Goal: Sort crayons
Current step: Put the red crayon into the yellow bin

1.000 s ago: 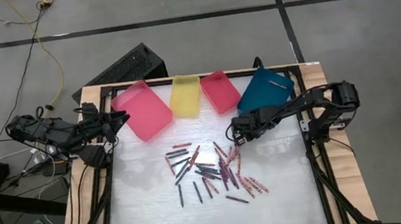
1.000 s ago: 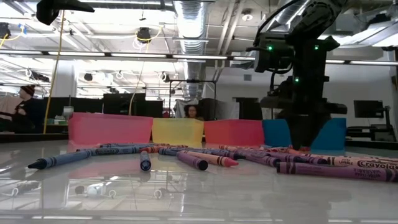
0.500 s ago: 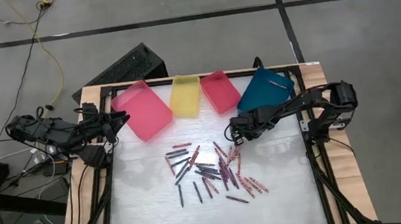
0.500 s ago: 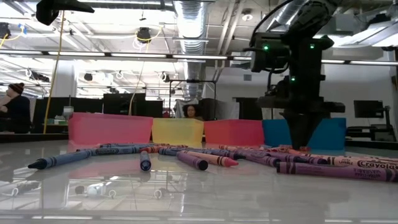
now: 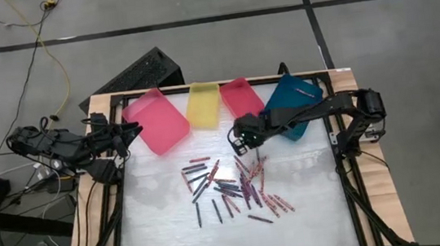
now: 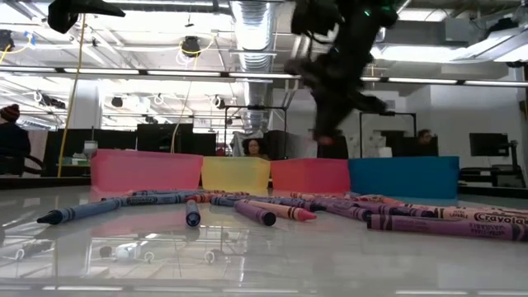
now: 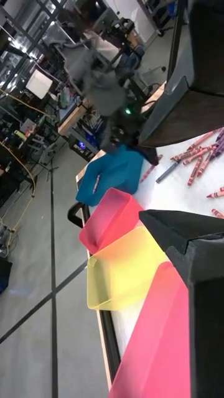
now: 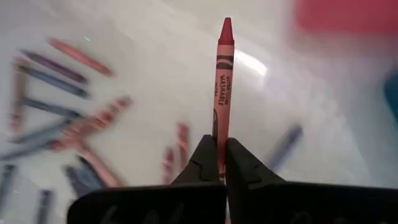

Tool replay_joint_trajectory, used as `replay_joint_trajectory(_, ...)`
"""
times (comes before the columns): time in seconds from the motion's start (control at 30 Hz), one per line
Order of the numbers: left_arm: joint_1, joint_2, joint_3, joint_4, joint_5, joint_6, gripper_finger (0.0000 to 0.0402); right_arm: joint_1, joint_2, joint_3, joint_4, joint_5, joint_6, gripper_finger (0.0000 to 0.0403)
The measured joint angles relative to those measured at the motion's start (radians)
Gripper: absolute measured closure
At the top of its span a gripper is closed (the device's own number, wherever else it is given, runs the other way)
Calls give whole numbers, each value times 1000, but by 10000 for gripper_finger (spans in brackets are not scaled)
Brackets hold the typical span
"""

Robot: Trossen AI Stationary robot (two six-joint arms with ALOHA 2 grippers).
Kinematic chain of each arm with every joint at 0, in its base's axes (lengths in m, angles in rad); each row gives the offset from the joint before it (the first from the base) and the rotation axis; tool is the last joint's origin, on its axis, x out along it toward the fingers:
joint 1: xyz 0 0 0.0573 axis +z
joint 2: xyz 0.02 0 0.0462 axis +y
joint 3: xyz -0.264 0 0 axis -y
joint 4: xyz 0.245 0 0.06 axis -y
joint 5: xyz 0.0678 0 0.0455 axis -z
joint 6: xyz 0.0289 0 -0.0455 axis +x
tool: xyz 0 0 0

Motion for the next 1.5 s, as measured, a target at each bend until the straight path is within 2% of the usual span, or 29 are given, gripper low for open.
replay_joint_trajectory(0.13,0,0,0,0,0,0,236,-28,2,84,42,37,-85,398)
replay_joint_trajectory(0.27,0,0,0,-1,-1,0,236,-72,2,110,152,58,-160,398)
replay_joint_trajectory(0.7,0,0,0,-2,-24,1,236,-202,3,112,396,58,-253,398)
replay_joint_trajectory(1.0,0,1,0,-2,-24,0,236,-230,110,117,582,29,-353,398)
replay_joint_trajectory(1.23,0,1,0,-2,-23,-1,236,-262,242,212,578,-56,-392,398)
replay_joint_trajectory(1.5,0,1,0,-1,-21,-10,236,-291,396,394,425,-86,-442,398)
